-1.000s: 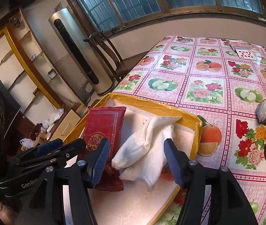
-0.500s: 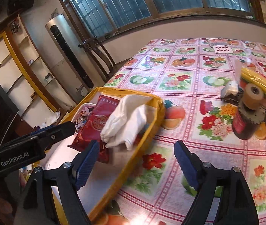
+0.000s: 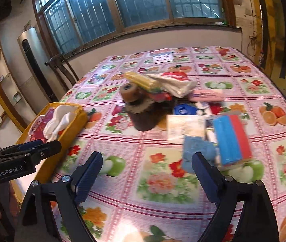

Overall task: Organize soft objects
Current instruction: 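Move both tools back toward the remaining items on the table, then grasp the blue knitted sock with the left tool while the right tool grasps the blue-red sponge pack, then carry the sock and sponge pack into the tray and lower them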

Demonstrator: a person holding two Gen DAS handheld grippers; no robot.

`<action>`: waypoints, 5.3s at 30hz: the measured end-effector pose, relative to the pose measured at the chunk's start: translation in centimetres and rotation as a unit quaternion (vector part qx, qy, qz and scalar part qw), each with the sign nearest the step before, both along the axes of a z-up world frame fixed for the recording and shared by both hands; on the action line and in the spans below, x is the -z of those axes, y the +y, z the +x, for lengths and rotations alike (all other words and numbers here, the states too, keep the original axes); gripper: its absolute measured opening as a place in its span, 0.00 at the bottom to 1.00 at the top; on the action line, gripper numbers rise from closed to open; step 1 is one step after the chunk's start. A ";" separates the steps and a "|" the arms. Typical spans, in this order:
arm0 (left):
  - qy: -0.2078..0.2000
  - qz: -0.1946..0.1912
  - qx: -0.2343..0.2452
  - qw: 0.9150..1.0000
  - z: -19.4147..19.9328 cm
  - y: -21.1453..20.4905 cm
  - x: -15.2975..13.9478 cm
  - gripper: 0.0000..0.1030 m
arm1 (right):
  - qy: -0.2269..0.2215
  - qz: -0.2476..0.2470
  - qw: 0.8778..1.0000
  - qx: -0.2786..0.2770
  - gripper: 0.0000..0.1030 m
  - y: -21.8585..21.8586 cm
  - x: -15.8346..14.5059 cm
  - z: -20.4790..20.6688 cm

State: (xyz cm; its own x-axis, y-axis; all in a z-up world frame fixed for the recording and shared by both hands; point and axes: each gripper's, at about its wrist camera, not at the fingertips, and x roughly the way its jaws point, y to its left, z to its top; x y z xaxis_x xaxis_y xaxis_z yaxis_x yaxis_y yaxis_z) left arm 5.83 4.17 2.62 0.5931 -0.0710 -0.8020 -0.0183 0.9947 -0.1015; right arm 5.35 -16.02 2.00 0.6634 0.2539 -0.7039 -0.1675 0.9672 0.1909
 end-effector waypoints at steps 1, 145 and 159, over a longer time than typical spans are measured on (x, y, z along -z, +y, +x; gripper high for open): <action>0.003 -0.004 0.008 1.000 0.2 -1.0 0.2 0.71 | 0.000 -0.007 1.000 0.009 0.89 -1.1 -0.1 0.0; 0.125 -0.132 0.129 0.975 8.3 -18.4 6.3 0.27 | 0.130 0.077 0.987 0.061 0.50 -15.2 4.8 8.9; 0.080 -0.148 0.096 0.981 4.2 -8.8 2.2 0.26 | 0.089 0.068 0.994 -0.008 0.50 -7.0 0.2 5.6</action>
State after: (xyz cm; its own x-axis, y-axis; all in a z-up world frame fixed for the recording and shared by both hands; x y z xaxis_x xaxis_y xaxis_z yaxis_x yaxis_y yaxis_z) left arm 9.99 -4.64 0.39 0.4146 -0.4136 -0.8106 0.1278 0.9084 -0.3981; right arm 10.91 -23.02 1.78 0.5268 0.3633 -0.7684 -0.1338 0.9282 0.3471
